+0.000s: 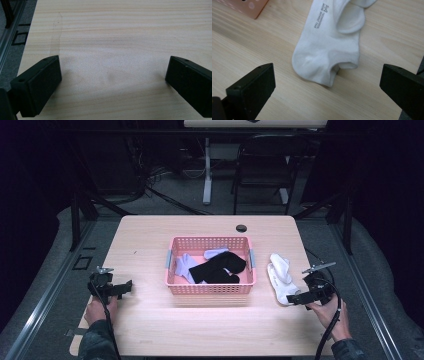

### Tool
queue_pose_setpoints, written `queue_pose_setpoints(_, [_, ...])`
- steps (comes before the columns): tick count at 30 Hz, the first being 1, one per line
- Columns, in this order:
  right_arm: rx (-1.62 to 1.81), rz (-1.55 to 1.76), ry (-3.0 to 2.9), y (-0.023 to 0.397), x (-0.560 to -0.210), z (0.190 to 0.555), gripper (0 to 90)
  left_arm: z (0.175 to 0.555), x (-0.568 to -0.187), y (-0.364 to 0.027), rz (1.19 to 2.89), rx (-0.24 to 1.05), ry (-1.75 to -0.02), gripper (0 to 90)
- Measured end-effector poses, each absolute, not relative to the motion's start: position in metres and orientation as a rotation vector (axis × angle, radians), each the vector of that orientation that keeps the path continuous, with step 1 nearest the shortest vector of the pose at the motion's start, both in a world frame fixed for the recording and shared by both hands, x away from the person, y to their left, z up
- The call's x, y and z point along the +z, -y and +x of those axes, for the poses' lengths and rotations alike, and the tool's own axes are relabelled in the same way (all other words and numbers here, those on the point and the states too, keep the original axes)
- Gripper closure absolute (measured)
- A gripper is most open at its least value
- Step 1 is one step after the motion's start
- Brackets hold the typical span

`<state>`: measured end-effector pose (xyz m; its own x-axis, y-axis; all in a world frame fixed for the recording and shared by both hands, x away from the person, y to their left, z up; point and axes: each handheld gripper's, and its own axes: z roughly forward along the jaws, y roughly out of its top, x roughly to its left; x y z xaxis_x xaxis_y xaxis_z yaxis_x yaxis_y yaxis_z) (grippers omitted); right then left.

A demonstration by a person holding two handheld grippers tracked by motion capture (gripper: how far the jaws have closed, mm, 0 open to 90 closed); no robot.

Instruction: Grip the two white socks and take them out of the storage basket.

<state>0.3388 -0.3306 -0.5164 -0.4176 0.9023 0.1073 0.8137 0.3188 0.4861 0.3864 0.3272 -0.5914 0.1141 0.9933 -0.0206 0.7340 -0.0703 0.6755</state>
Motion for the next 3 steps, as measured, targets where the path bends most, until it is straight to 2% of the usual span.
queue_pose_setpoints(3, [0.688,1.581,-2.402,0.3344,-0.5176,0.3360,0.0,0.3864,-0.5913,-0.3273,1.863,0.629,-1.672,0.3])
